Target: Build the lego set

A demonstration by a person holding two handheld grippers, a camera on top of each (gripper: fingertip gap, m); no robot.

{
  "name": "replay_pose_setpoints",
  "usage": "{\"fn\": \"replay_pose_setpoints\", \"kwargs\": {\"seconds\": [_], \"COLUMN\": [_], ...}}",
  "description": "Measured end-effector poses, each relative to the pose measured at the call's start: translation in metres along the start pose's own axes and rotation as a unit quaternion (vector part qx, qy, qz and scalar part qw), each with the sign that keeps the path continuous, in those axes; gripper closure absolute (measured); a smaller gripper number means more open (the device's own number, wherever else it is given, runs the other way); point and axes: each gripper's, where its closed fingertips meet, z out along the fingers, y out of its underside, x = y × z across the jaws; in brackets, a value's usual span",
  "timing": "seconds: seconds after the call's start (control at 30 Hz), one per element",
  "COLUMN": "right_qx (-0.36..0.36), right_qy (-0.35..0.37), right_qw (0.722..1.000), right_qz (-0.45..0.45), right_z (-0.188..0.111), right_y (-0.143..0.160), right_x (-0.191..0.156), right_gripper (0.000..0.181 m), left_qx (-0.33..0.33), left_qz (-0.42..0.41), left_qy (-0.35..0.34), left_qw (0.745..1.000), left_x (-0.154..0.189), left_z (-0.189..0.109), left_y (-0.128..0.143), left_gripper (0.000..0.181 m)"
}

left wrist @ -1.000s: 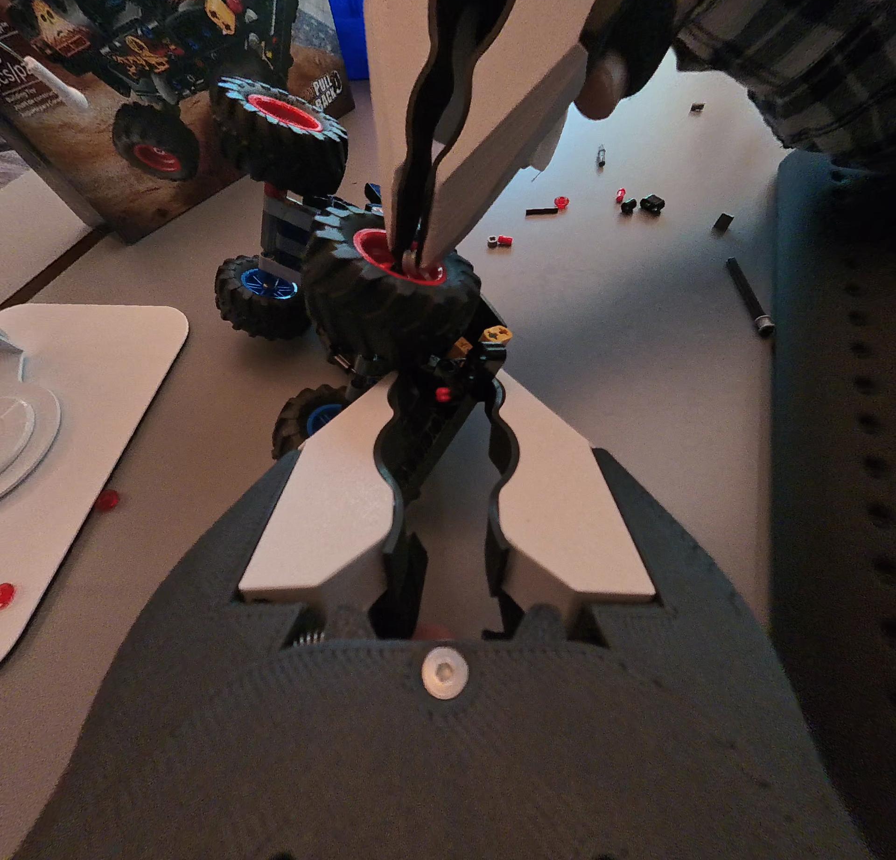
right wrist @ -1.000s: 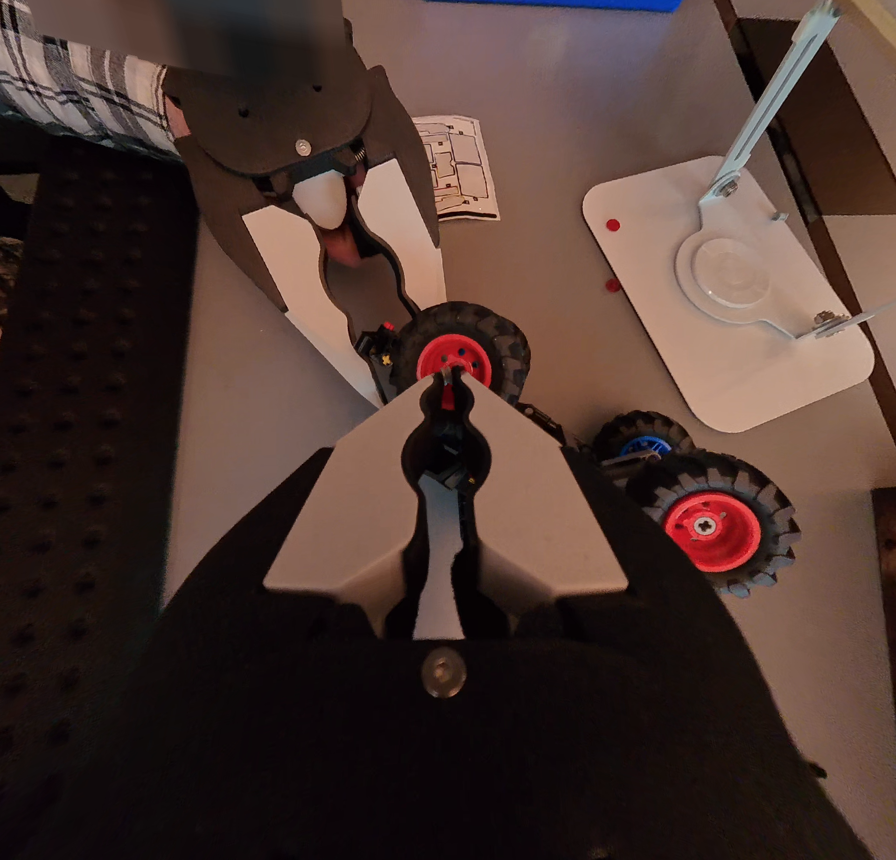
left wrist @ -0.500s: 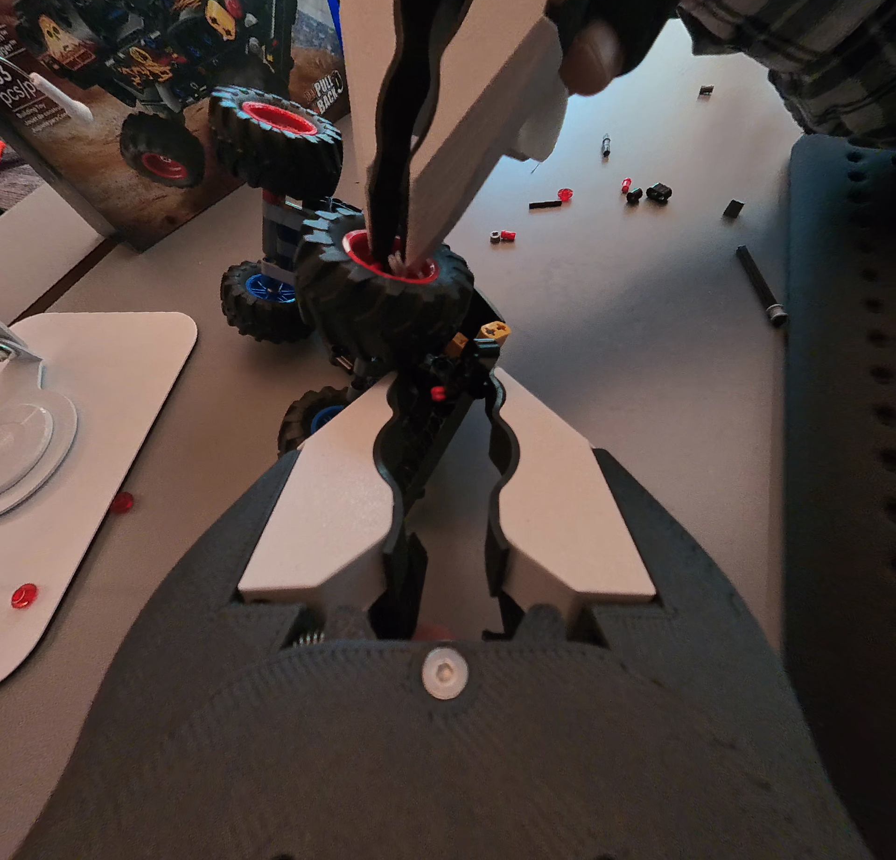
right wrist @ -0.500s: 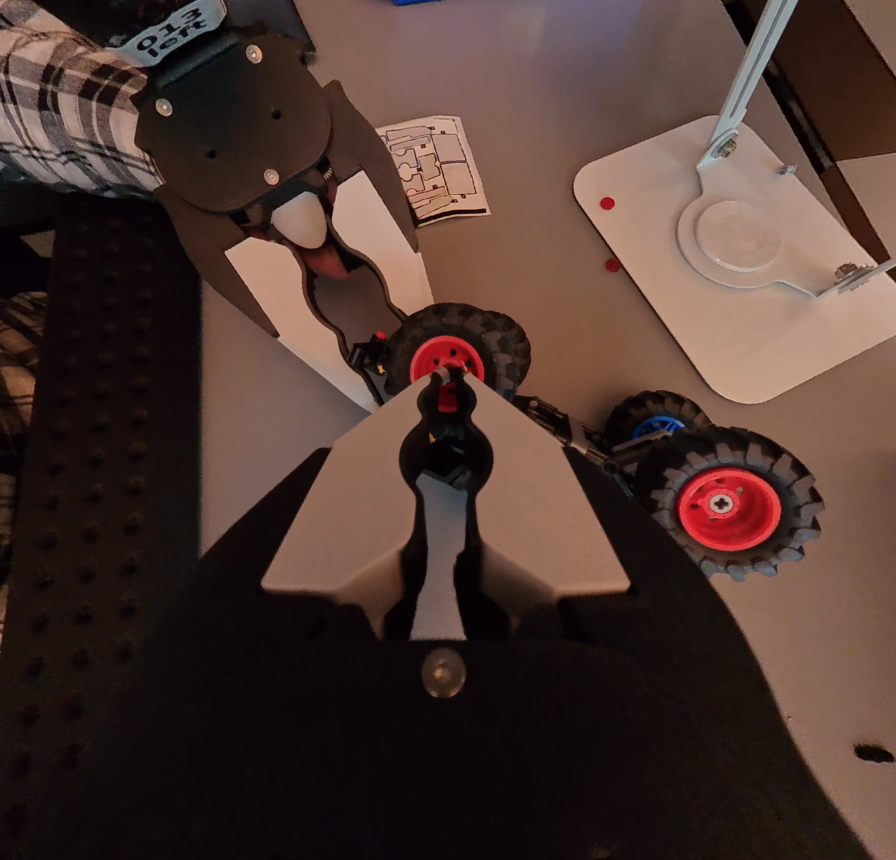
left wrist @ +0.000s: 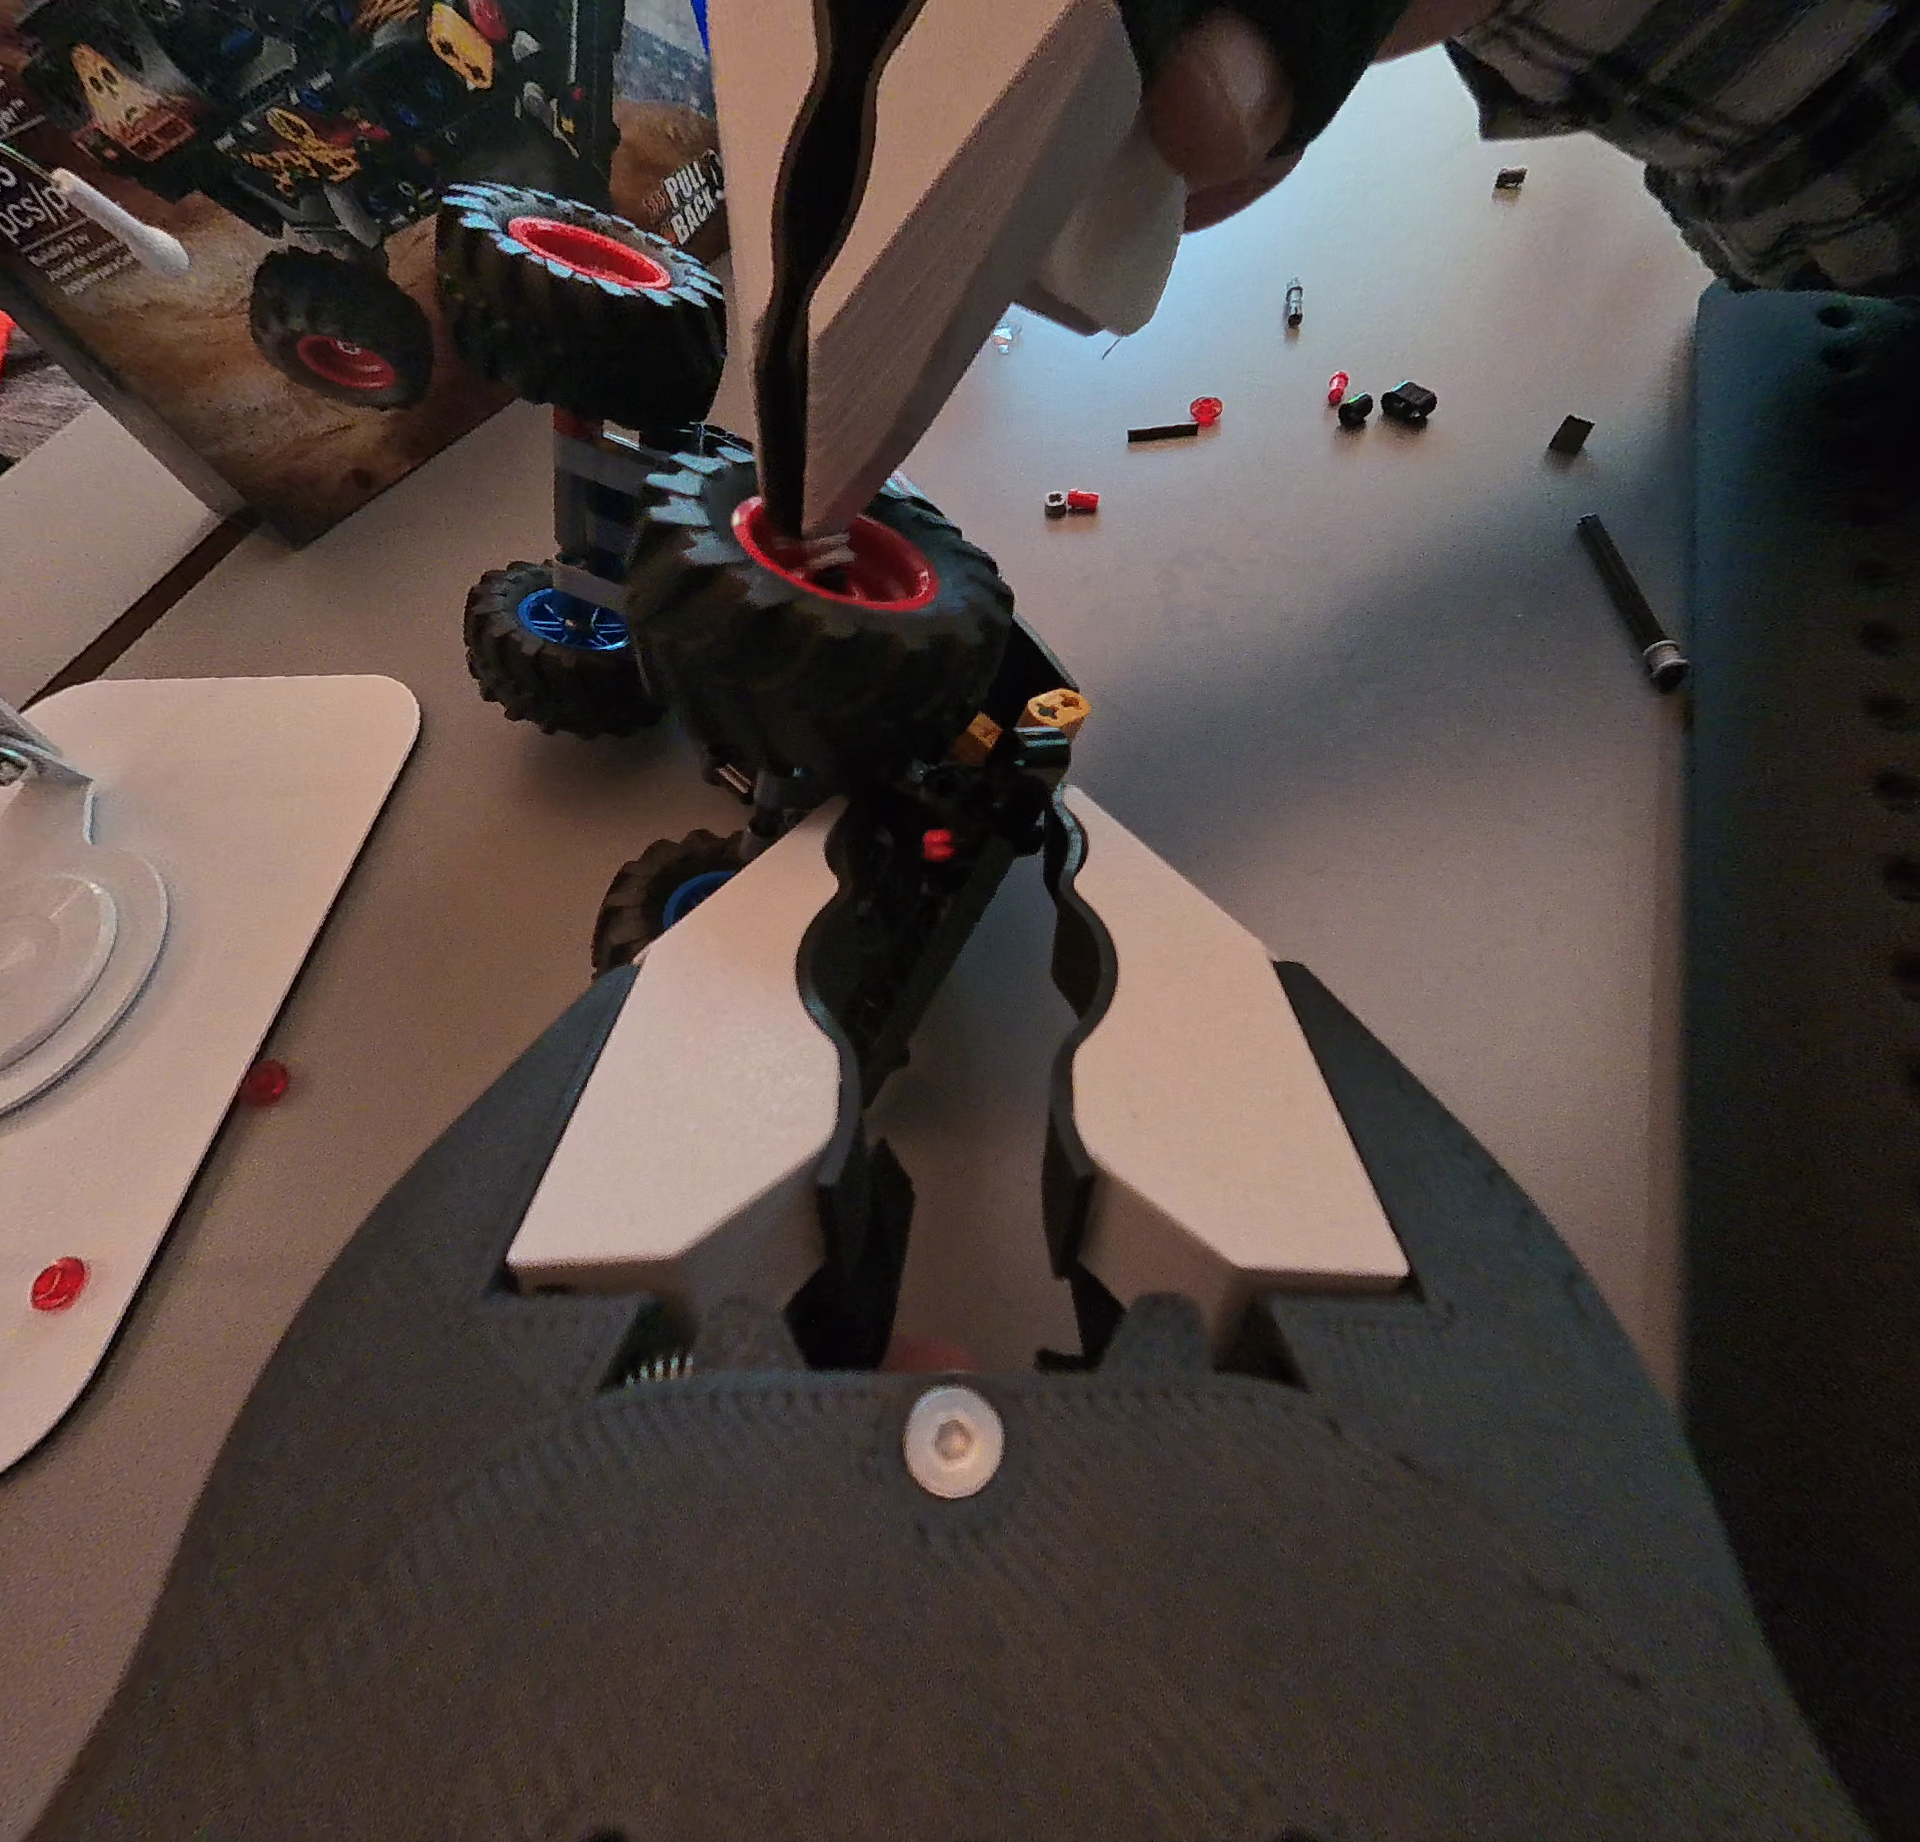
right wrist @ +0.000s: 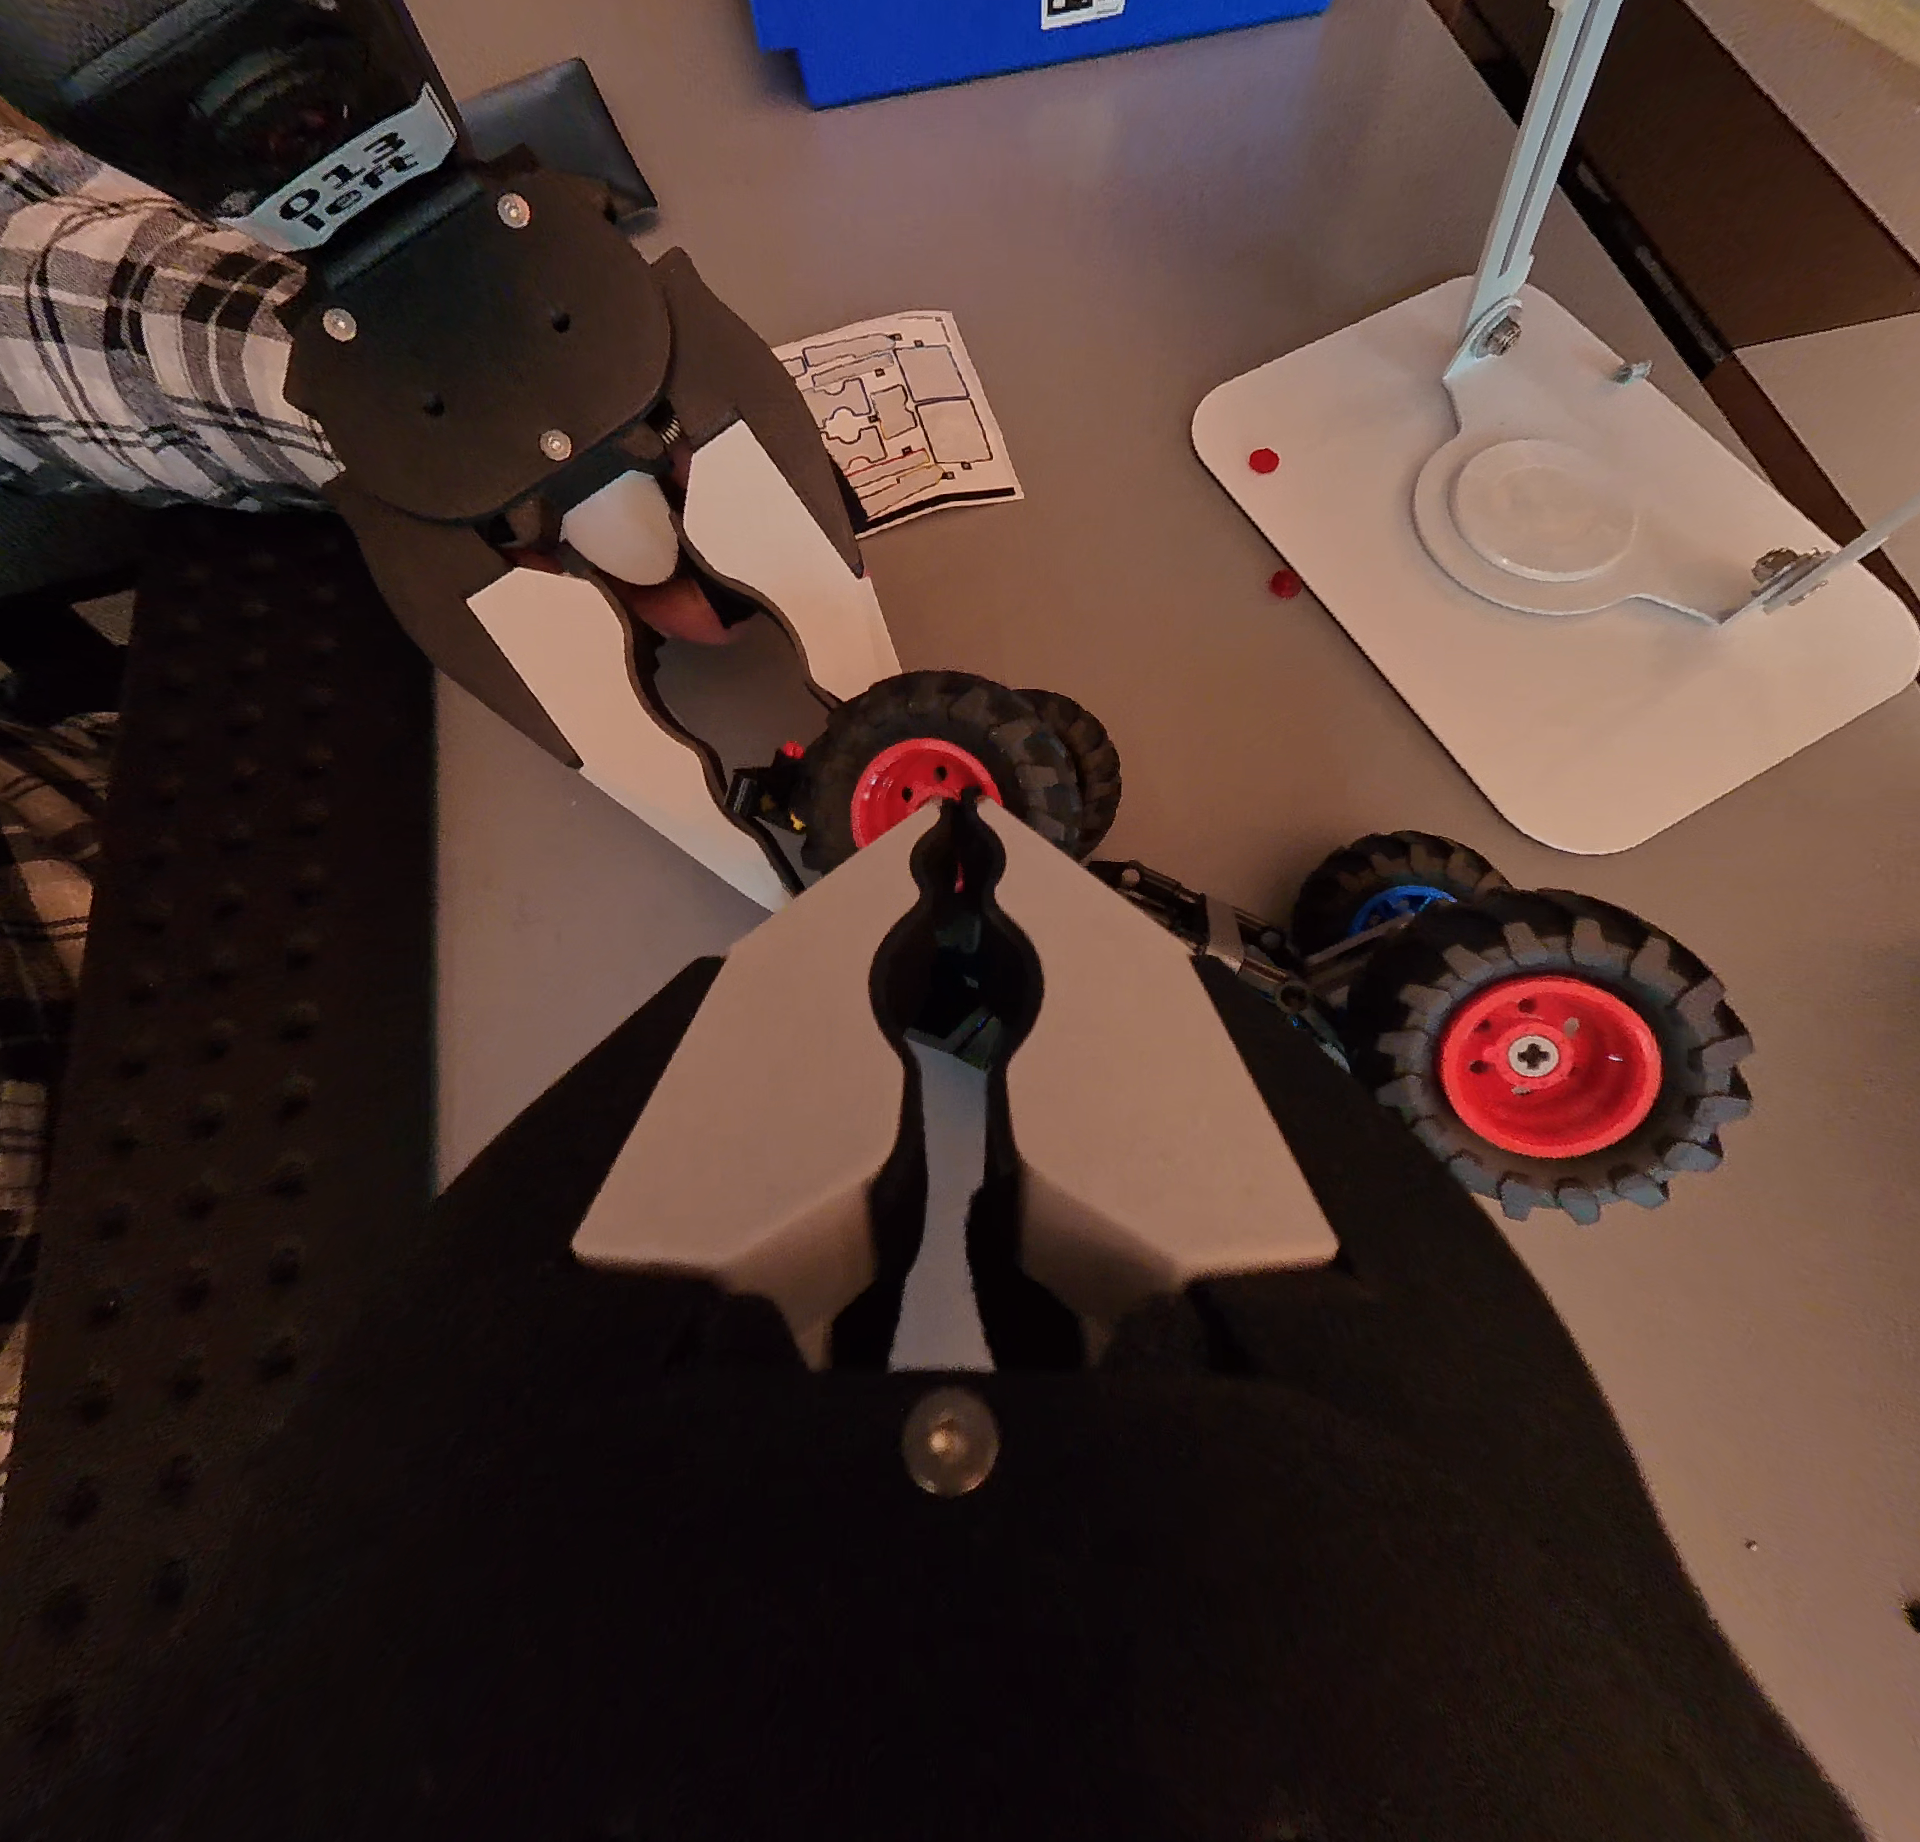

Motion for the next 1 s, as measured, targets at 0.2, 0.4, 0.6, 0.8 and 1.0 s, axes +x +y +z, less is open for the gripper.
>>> {"fn": "replay_pose_setpoints", "kwargs": {"seconds": [0.2,0.4,0.6,0.8,1.0], "right_qx": [-0.002,0.008,0.018,0.019,0.018], "right_qy": [0.004,0.013,0.021,0.029,0.051], "right_qw": [1.0,1.0,0.999,0.999,0.997], "right_qz": [-0.007,-0.019,-0.026,-0.034,-0.049], "right_z": [0.0003,-0.0011,-0.0007,-0.0001,0.0004], "right_y": [0.0006,0.001,0.0004,0.0,0.0002], "right_x": [-0.0016,-0.0032,-0.0033,-0.0039,-0.004], "right_gripper": [0.181,0.181,0.181,0.181,0.181], "left_qx": [0.0,0.004,0.006,0.006,0.005], "left_qz": [0.001,-0.007,-0.007,-0.008,-0.004], "left_qy": [-0.001,0.0,0.0,0.0,-0.002], "left_qw": [1.0,1.0,1.0,1.0,1.0], "left_x": [-0.0001,-0.0008,-0.0011,-0.0011,-0.0009], "left_z": [0.0,0.0004,0.0005,0.0006,0.0008], "left_y": [-0.0001,-0.0006,-0.0008,-0.0009,-0.0005], "left_gripper": [0.151,0.151,0.152,0.152,0.152]}}
